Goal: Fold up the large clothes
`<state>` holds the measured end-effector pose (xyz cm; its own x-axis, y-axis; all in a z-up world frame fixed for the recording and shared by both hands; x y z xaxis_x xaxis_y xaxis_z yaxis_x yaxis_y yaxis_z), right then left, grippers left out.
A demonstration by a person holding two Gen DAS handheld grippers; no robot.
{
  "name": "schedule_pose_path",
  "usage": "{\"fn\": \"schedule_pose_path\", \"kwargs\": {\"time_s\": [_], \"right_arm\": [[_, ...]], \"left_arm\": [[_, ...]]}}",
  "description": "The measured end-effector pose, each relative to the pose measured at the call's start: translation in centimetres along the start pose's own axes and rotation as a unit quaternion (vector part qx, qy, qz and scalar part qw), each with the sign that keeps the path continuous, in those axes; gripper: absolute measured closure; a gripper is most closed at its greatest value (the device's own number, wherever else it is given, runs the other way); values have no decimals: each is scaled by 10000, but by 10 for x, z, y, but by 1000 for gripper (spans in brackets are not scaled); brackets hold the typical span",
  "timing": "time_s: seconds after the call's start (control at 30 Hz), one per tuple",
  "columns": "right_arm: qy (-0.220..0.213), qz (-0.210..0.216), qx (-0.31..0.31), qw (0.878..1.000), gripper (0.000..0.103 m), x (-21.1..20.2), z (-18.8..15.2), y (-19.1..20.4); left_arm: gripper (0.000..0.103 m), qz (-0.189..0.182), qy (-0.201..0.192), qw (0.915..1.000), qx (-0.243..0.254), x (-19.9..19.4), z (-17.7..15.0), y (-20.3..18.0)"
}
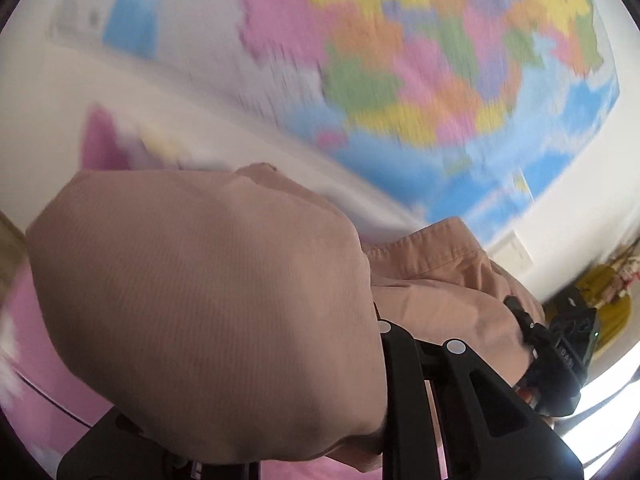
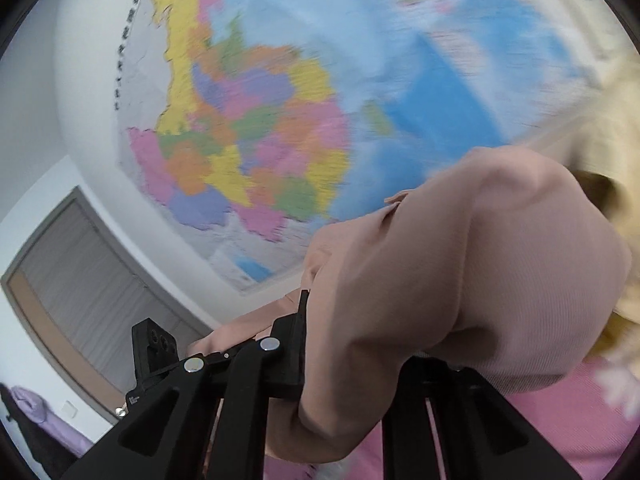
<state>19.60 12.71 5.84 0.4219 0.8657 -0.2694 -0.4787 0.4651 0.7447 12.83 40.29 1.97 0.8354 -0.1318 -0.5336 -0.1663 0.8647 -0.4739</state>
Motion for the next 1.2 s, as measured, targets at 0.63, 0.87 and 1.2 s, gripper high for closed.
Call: {"fn": "schedule_pose_path", "kwargs": {"time_s": [0.63,0.87,1.2], "right_arm": [[2651,-40,308,9637,60,212,-166,-40],[2463,-134,564,9674,59,173,-142,-63],[2437,-373,633,9671,85,199,-150,-59]], "left_arm": [[76,1463,87,9786,-1447,-3,-38,260],[45,1695,391,9767,-1256,3,-47,267],[73,2073,386,9701,-1200,4,-22,282]]}}
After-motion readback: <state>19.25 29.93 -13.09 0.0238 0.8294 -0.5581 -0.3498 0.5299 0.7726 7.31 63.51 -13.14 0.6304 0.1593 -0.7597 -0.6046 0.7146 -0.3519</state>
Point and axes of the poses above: each gripper's, at about its wrist camera, not at the fingertips, and x roughly the way its jaws point, y to its left, z to its top, the point moved 7 cm from there along x, roughly the way its jaws point, and after that the axes turned 5 degrees about x, right-handed, at the moved point
